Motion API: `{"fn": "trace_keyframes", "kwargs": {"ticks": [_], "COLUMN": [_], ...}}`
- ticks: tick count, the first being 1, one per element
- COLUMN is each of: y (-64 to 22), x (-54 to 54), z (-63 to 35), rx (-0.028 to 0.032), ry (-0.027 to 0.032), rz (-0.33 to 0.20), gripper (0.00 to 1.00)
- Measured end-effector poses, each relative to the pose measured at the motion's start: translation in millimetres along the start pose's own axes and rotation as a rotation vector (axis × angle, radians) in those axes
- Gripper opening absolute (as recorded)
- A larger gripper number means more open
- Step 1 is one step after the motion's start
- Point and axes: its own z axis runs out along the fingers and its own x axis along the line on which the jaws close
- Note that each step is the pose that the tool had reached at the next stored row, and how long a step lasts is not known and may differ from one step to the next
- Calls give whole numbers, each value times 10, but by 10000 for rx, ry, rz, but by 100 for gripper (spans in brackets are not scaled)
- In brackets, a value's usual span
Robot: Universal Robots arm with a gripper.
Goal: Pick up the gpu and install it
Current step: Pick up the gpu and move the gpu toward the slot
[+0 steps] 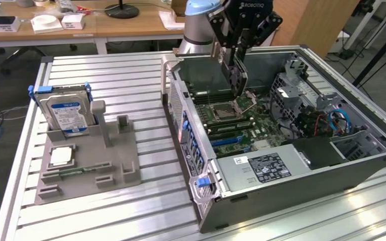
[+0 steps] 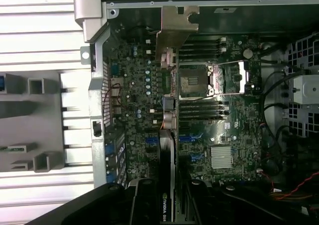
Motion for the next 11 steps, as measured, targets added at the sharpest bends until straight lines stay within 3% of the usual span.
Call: {"fn": "trace_keyframes", "kwargs": {"ticks": [11], "y": [5], "x": [-67], "z": [2], "rx": [0], "ry": [0], "rz": [1], "gripper": [26]}}
